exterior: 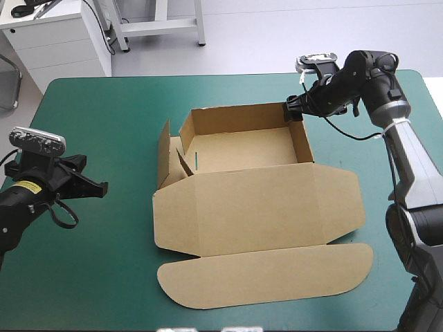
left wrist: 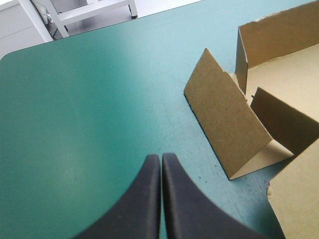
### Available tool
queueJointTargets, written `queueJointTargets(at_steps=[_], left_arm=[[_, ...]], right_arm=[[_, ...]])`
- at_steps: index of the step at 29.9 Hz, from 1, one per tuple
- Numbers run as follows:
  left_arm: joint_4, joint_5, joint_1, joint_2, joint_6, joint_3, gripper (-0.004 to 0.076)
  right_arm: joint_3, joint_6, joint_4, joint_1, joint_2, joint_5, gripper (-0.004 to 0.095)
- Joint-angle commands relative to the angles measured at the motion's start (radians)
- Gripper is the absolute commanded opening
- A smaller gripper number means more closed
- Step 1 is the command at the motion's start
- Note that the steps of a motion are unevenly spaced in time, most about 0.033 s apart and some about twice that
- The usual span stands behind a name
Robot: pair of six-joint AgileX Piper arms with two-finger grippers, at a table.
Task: Fold the box
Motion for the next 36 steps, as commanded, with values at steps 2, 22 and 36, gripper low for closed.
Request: queueJointTargets(at_steps=[2,22,36], left_arm=[[-0.017,-0.070,0.000,-0.012,-0.002,-0.024,-0.0008],[-0.021,-0.074,0.000,0.000,0.008,-0.024,-0.0008],[-0.028,-0.074,0.000,0.000,0.008,-0.024,-0.0008]], right_arm=[[-0.018,0.001,0.002,-0.002,-0.055,0.014,0.0793],[0.007,0.047,-0.042,-0.002,0.153,-0.019,0.0613],[-0.043,-0.018,0.018,-0.002,0.153,0.005,-0.0020]])
